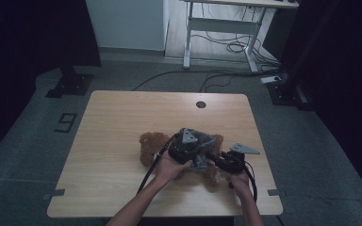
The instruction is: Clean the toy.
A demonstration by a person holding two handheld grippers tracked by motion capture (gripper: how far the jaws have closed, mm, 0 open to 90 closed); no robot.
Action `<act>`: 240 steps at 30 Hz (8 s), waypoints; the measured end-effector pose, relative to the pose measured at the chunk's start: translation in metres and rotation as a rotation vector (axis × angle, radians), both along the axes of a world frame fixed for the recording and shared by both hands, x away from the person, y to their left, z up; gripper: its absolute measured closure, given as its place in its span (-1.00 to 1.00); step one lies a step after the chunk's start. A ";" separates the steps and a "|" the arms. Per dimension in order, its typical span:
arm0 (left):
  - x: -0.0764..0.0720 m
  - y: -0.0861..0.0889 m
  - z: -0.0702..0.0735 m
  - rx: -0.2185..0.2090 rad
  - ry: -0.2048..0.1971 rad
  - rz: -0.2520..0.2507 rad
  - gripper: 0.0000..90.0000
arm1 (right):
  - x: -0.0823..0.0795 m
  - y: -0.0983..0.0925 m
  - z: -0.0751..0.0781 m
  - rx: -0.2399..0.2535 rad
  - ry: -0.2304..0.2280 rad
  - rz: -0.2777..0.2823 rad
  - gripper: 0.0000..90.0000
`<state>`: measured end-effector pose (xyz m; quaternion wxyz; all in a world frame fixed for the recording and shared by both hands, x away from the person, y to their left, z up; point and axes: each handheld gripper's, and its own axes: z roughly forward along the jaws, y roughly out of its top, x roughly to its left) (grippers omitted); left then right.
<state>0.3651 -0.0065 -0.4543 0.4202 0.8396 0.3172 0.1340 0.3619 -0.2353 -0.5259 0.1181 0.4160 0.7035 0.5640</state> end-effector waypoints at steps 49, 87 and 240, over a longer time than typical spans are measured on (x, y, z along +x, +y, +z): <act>0.028 0.105 0.016 -0.049 0.005 0.214 0.70 | 0.001 -0.003 -0.004 0.012 0.001 0.021 0.43; 0.001 0.026 0.054 -0.071 -0.049 0.001 0.70 | 0.004 -0.004 -0.008 0.023 0.026 0.019 0.43; -0.031 0.132 -0.016 0.003 -0.031 0.111 0.76 | 0.002 0.003 0.062 -0.008 -0.017 0.100 -0.59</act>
